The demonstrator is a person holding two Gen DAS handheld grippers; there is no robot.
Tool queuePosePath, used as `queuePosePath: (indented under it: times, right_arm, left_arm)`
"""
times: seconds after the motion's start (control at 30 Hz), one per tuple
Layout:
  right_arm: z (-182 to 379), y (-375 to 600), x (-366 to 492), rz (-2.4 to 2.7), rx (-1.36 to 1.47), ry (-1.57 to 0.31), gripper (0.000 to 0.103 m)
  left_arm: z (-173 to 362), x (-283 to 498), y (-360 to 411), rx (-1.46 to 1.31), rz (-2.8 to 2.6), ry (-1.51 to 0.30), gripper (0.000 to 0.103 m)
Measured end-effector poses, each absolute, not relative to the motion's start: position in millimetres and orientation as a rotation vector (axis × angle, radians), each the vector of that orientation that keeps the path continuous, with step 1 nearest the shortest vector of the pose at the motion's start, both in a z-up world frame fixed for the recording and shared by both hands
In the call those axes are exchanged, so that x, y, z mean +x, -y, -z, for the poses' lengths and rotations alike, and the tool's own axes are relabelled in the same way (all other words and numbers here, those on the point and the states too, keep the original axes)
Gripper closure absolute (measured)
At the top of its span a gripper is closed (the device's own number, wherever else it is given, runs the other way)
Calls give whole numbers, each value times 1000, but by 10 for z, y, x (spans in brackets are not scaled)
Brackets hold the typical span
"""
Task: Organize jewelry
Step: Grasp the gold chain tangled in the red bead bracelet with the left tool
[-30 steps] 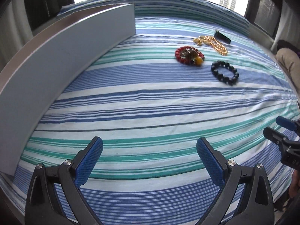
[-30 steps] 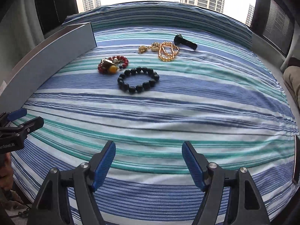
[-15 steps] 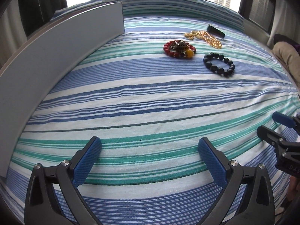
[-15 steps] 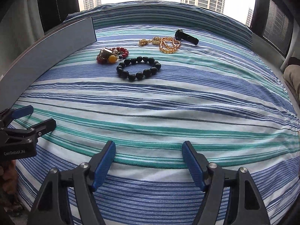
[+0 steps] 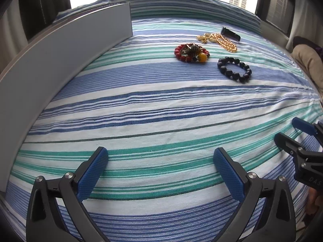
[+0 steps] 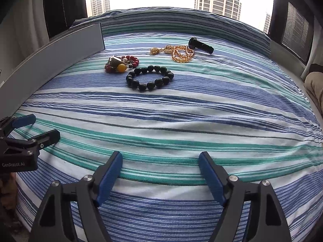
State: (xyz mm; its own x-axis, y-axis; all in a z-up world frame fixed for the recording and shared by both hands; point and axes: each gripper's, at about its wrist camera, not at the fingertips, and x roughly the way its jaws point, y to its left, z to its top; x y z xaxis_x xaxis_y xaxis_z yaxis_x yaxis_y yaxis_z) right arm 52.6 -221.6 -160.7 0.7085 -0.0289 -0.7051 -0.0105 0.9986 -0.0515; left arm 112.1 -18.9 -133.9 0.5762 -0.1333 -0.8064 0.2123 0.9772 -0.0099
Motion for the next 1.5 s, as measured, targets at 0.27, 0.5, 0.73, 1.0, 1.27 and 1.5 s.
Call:
queuePosePath:
  times: [0.27, 0.5, 0.73, 1.0, 1.27, 1.5]
  right_arm:
    - [1606, 2211, 517, 15, -51, -779, 22]
    - [1606, 2213, 521, 17, -49, -777, 22]
    - [1605, 2211, 521, 18, -49, -777, 22]
    - [1602, 2203, 522, 20, -48, -775, 22]
    - [1604, 2201, 520, 21, -48, -775, 22]
    - [1605, 2196, 518, 22, -48, -775, 22]
  left_arm:
    - [1340, 1119, 188, 91, 202, -934, 0]
    - [1342, 1119, 186, 91, 202, -933, 0]
    - [1344, 1119, 186, 90, 202, -932, 0]
    - [1252, 1240, 223, 103, 230, -1037, 1]
    - [584, 1937, 695, 158, 451, -967, 1]
    - [902, 2604, 1062, 278, 510, -889, 17]
